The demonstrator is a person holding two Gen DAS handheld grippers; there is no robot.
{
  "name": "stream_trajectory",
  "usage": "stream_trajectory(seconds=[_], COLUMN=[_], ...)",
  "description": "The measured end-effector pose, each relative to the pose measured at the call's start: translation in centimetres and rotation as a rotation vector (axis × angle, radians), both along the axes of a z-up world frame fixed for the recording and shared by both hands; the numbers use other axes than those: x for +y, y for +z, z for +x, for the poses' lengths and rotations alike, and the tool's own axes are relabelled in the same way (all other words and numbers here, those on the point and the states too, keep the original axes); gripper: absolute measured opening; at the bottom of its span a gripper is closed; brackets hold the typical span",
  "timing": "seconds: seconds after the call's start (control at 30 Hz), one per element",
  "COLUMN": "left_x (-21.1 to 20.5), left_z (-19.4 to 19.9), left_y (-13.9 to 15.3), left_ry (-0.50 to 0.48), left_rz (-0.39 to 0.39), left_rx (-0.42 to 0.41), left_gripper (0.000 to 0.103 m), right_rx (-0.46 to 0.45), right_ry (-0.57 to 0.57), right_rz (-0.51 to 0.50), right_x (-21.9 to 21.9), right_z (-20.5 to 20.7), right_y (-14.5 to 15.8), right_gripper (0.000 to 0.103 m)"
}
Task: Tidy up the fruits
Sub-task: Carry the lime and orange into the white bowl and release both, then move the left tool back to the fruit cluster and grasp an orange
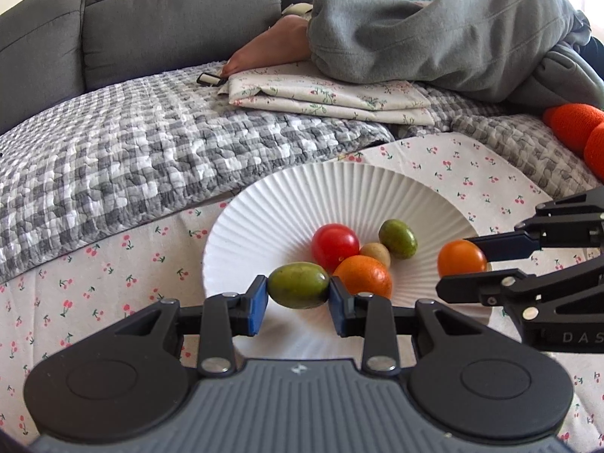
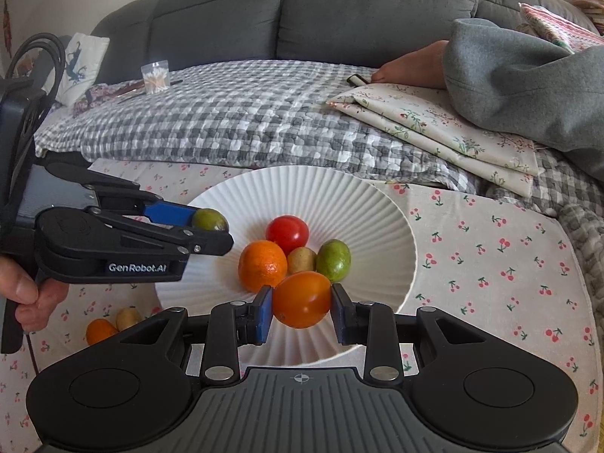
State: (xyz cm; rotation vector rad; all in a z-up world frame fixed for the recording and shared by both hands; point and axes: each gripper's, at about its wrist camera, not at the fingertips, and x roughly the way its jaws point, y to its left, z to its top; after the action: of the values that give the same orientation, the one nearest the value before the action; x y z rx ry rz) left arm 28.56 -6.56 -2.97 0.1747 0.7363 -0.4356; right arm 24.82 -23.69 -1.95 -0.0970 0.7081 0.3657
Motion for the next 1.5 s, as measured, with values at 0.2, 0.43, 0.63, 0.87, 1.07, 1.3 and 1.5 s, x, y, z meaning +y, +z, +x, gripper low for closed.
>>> stream_trajectory(seconds=[0.2, 0.43, 0.63, 0.87, 1.07, 1.3, 1.5], left_x=[-0.2, 0.0, 0.5, 1.3, 3.2, 5.4, 6.6], left_z=[0.1, 0.2, -0.3, -1.5, -3.2, -5.8, -8.5], left_y=[-0.7, -0.5, 0.0, 0.8, 2.2, 3.6, 4.6], left_ry=[-0.01, -0.005, -0.001, -0.006, 0.011, 0.033, 0.064], left_rz=[0.011, 0.002, -0.002, 0.012, 0.016, 0.0, -0.043], left_rx=[0.002, 0.011, 0.005, 0.006, 0.009, 0.028, 0.054], left_gripper=[0.033, 0.035, 0.037, 0.037, 0.038, 0.045, 0.058], right_rx=[-0.003, -0.001, 0.007, 0.011, 0.005, 0.018, 0.021], right_ry=[0.01, -0.001, -0.018, -0.05, -0.071, -0.063, -0.022], right_rz=[-0.025, -0.025, -0.003, 0.007, 0.042, 0.047, 0.056], right_x=[0.7, 1.0, 0.5, 0.1, -0.7, -1.2, -0.5], right_z=[0.4, 0.4, 0.0, -0.7, -1.4, -2.9, -5.0], right_y=[-0.7, -0.9, -0.7, -0.6, 0.3, 1.8, 3.5], right_gripper=[0.031, 0.034, 0.034, 0.042, 0.045, 0.045, 0.05])
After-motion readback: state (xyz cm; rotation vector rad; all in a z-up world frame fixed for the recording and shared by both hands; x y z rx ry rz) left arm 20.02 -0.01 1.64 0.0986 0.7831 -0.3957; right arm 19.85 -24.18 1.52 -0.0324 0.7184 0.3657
